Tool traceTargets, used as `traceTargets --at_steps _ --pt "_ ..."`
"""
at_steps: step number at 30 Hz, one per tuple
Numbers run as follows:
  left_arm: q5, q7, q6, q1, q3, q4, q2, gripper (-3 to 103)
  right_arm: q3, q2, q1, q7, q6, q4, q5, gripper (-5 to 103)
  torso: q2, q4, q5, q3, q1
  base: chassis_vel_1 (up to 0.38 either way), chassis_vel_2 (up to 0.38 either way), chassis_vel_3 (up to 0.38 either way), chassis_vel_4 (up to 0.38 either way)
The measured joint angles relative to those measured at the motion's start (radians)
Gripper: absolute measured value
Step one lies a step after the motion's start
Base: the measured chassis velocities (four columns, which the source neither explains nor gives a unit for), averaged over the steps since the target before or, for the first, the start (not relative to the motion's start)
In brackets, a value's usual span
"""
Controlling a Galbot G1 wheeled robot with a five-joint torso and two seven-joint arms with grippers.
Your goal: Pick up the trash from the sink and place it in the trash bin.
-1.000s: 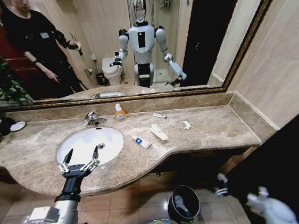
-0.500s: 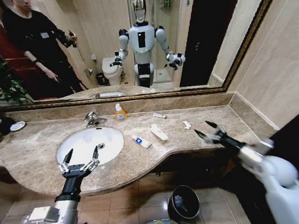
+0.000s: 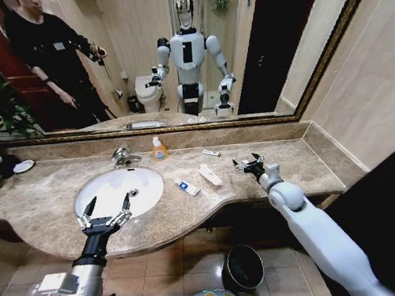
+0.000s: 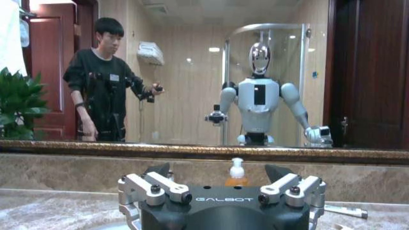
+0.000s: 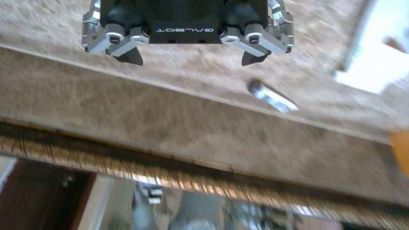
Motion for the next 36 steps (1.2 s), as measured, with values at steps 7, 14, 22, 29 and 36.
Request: traceTargets --at_steps 7,14,22,29,36 --pt "0.0 0.0 0.0 0.0 0.0 0.0 0.0 100 -0.006 -0.019 0.036 0.019 -0.092 -0.042 0.004 100 0.0 0.0 -0.0002 0.0 0.0 0.0 0.0 0.0 0.0" --pt "0.0 0.0 0.0 0.0 0.0 0.0 0.0 100 0.009 -0.047 0.036 -0.007 -0.126 -0.062 0.029 78 0.0 -0.0002 -0.0001 0.0 0.0 0.0 0.0 0.0 0.0" --pt "0.0 0.0 0.0 0.0 0.0 0.0 0.0 100 0.019 -0.05 0.027 -0.018 -0.13 -0.079 0.045 50 0.0 0.0 -0.0001 0.0 0.0 0.0 0.0 0.0 0.0" --pt "0.0 0.0 0.0 0.0 0.0 0.0 0.0 100 0.023 -0.057 0.019 -0.018 -0.136 -0.071 0.068 34 0.0 -0.0001 -0.0001 0.0 0.0 0.0 0.0 0.0 0.0" --pt "0.0 0.0 0.0 0.0 0.0 0.0 0.0 100 0.063 -0.066 -0.027 -0.017 -0.095 -0.019 0.07 1 0.0 -0.0001 0.0001 0.0 0.0 0.0 0.0 0.0 0.0"
